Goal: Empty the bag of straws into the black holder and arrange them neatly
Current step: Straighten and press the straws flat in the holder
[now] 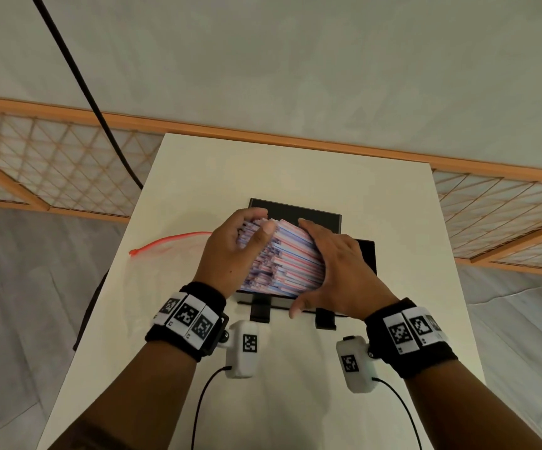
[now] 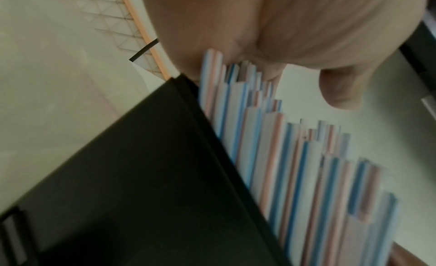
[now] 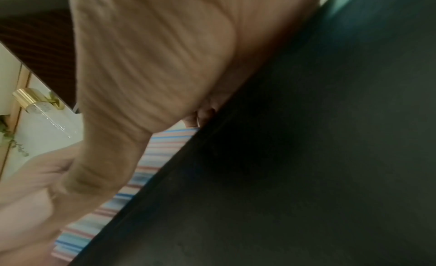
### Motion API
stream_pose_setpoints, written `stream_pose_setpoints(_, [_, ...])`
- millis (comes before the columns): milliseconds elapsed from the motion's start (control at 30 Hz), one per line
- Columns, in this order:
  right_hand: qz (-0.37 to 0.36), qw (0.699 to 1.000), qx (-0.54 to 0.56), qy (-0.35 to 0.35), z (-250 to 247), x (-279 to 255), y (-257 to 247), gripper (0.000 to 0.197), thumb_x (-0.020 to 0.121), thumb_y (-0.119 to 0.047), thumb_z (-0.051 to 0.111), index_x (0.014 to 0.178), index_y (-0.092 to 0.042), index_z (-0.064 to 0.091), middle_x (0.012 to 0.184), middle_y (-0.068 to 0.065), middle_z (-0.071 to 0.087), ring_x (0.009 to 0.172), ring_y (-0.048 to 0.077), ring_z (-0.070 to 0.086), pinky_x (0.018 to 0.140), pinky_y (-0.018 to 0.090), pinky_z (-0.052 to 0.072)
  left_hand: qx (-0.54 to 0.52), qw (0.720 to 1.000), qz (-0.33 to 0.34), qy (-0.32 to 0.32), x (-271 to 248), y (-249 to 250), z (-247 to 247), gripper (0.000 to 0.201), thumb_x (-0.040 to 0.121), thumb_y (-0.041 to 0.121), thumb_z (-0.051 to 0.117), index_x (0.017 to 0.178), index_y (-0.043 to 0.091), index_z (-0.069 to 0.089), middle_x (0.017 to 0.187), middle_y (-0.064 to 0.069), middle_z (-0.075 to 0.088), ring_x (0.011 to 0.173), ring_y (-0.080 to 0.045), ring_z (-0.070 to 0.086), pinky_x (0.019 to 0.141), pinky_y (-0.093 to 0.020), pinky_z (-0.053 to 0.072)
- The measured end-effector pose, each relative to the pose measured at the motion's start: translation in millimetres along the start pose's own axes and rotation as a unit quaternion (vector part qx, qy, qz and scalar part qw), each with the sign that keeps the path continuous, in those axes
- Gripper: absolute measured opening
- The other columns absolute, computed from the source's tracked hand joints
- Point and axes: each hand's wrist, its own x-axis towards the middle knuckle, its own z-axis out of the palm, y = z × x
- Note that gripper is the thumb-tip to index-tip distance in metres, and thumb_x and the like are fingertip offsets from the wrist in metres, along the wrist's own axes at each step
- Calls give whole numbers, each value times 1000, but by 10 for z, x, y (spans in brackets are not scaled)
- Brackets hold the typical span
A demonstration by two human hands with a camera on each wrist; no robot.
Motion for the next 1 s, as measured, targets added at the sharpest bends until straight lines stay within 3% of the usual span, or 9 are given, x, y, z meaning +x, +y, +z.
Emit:
stream_pose_setpoints(133, [0,998,53,-17,-28,53,-39,142,43,-64,93,158,-32,17,149,-20,36,120,-9,22,115,27,18,-37,999,23,-20,-69,37,30,40,86,44,68,121,24,65,113,8,72,101,-6,70,82,-19,57])
stream_pose_setpoints(267, [-6,996,84,-27,-20,76,-61,139,42,-56,97,156,-38,20,151,-15,40,132,8,35,116,36,32,-58,997,39,-18,-87,42,34,43,80,42,72,117,19,68,112,8,74,100,-7,71,83,-19,57])
stream_pose_setpoints(367, [-24,993,109,-31,-7,92,-62,127,44,-52,99,151,-37,31,146,-15,45,131,8,43,116,41,39,-62,997,49,-24,-94,26,17,39,82,36,73,115,16,69,108,6,75,96,-8,72,80,-18,56])
stream_pose_setpoints(433, [-27,992,112,-44,-23,111,-68,121,44,-50,99,146,-38,36,140,-16,49,126,7,48,112,37,43,-61,996,50,-31,-92,2,-1,33,84,30,75,113,15,70,106,4,76,95,-9,73,79,-18,56])
stream_pose_setpoints(533, [-12,991,104,-86,-76,145,-42,116,43,-48,100,142,-39,39,128,-19,54,114,2,54,102,23,46,-52,997,55,-27,-86,-29,-17,35,82,38,77,109,16,72,103,5,76,93,-8,73,78,-17,56])
stream_pose_setpoints(600, [5,989,86,-122,-127,159,5,114,43,-49,99,139,-41,39,121,-20,58,107,1,58,95,18,47,-46,998,46,-21,-78,-46,-24,36,80,43,75,106,18,73,101,6,77,93,-9,73,79,-22,58])
stream_pose_setpoints(733, [38,982,64,-175,-199,174,86,109,44,-51,98,136,-42,40,119,-18,61,105,4,60,97,28,52,-34,999,35,1,-60,-126,-42,26,85,37,73,102,17,73,100,5,76,95,-11,72,85,-32,60])
stream_pose_setpoints(833, [49,978,68,-189,-209,201,82,106,48,-46,99,137,-39,41,118,-17,61,104,2,59,95,24,49,-16,998,49,31,-61,-168,-35,25,87,34,71,103,16,72,105,6,73,101,-9,69,90,-31,56])
stream_pose_setpoints(1000, [57,976,81,-194,-171,229,80,104,48,-48,98,135,-38,43,120,-15,60,108,5,58,101,32,51,28,995,41,86,-143,-197,-10,32,91,49,64,115,29,64,119,16,64,115,-5,60,96,-32,52])
